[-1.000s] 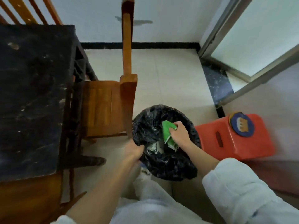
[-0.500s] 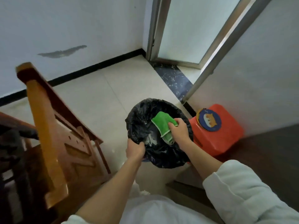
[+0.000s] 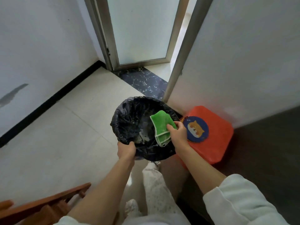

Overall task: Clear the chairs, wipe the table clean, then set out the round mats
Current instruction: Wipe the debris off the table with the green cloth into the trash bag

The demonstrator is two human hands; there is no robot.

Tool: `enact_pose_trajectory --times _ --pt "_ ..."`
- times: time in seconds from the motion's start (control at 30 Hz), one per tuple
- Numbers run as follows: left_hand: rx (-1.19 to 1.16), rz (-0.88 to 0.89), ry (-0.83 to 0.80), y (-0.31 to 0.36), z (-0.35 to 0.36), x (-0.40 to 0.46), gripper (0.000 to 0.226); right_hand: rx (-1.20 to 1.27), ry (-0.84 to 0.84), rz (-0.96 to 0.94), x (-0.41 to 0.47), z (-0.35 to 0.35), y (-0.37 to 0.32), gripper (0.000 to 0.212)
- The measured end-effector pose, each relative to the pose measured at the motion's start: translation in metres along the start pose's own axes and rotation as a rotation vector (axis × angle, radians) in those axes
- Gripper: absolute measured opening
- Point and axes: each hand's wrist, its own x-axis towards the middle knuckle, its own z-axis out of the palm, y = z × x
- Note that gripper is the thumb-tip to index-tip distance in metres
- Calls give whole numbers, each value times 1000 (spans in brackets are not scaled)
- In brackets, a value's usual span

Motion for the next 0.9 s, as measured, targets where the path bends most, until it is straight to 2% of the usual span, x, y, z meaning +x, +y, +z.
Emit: enact_pose_trajectory --times 0.23,0.43,0.6,0.73,0.9 --pt "-84 -65 -41 47 103 110 35 102 87 54 151 14 -2 10" --pt "-79 -87 -57 46 200 227 36 138 155 144 282 48 56 23" --pt "-35 -73 -91 28 258 298 36 161 194 216 350 73 112 11" --pt "2 -60 -165 14 290 330 30 173 225 255 381 81 141 18" --pt "1 -166 -320 8 314 345 25 205 248 297 390 80 157 21"
